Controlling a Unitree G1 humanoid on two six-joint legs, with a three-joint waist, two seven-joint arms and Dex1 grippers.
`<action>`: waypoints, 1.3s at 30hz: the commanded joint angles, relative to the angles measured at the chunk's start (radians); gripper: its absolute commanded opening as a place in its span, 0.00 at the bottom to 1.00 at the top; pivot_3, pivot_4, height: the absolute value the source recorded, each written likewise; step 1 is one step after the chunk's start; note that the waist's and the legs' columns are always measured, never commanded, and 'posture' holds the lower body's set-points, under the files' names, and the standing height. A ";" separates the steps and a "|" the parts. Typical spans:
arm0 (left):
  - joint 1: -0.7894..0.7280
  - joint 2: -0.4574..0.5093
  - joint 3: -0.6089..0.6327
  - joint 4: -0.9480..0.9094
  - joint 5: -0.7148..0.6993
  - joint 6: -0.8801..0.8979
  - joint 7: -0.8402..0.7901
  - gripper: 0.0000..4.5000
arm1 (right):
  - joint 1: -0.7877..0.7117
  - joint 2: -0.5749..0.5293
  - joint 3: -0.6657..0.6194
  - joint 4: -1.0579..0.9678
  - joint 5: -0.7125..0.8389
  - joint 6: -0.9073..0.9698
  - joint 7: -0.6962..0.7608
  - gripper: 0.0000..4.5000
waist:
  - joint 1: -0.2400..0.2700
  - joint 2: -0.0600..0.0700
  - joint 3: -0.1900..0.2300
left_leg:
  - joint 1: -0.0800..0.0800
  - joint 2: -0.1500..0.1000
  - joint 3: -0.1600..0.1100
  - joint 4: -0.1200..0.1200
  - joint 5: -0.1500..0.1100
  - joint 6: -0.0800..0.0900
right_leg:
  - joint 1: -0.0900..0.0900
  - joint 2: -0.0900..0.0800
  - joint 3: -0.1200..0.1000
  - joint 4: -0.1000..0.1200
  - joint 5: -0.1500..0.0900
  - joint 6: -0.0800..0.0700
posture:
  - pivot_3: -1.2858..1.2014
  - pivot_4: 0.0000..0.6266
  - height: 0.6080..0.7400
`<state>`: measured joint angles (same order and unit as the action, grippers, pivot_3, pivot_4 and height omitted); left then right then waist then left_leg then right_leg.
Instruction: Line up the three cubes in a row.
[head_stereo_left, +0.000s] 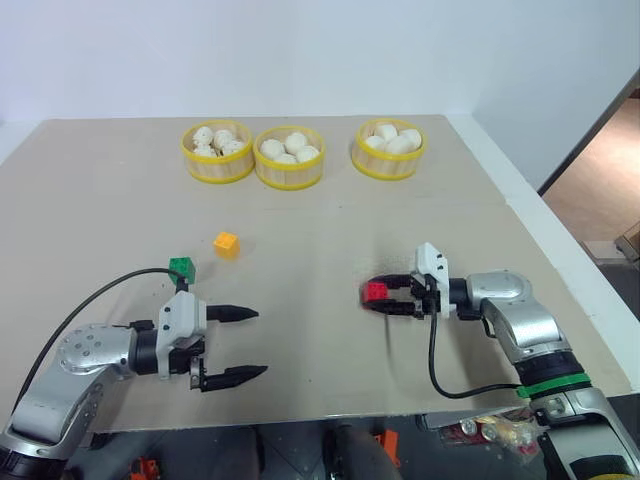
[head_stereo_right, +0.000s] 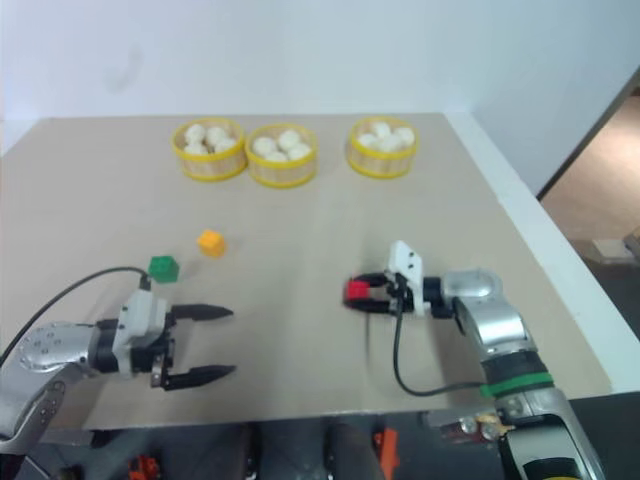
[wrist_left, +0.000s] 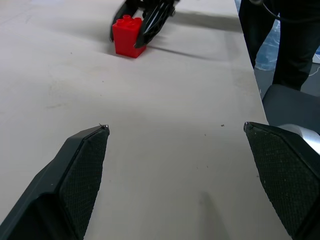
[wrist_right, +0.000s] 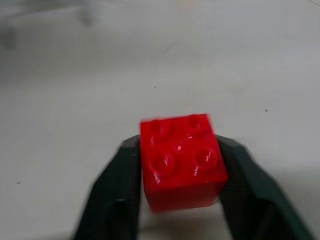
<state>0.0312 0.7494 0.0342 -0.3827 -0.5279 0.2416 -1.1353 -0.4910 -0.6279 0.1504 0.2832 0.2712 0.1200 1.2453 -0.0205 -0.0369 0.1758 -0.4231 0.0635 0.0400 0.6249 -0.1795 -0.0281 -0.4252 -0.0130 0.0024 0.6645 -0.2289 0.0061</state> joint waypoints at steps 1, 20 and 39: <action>0.009 -0.007 0.009 -0.031 -0.004 -0.004 0.016 1.00 | -0.013 0.000 -0.017 -0.015 -0.002 -0.017 0.008 0.28 | 0.000 0.000 0.000 | 0.000 0.000 0.000 0.000 0.000 0.000 | 0.000 0.000 0.000 0.000 0.000 0.000 | 0.52 0.24 1.00; 0.022 0.004 0.037 -0.030 -0.010 0.015 0.028 1.00 | -0.339 0.130 0.179 0.247 -0.106 -0.046 0.233 0.28 | 0.001 0.001 0.001 | 0.000 0.003 0.000 0.001 0.000 0.000 | 0.000 0.005 0.003 0.001 0.002 -0.002 | 0.52 0.24 1.00; 0.053 -0.002 0.041 -0.041 0.013 -0.004 0.064 1.00 | -0.425 0.196 0.138 0.505 -0.162 -0.159 0.226 0.65 | -0.001 0.001 0.001 | 0.004 0.004 0.002 0.001 0.000 0.000 | -0.001 0.008 0.008 0.002 0.003 -0.007 | 0.52 0.24 1.00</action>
<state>0.0852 0.7434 0.0499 -0.3969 -0.5164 0.2579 -1.0753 -0.8942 -0.4348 0.3127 0.7915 0.1071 -0.0436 1.4593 -0.0219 -0.0355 0.1765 -0.4192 0.0672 0.0419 0.6259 -0.1791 -0.0276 -0.4258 -0.0052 0.0109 0.6662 -0.2256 -0.0008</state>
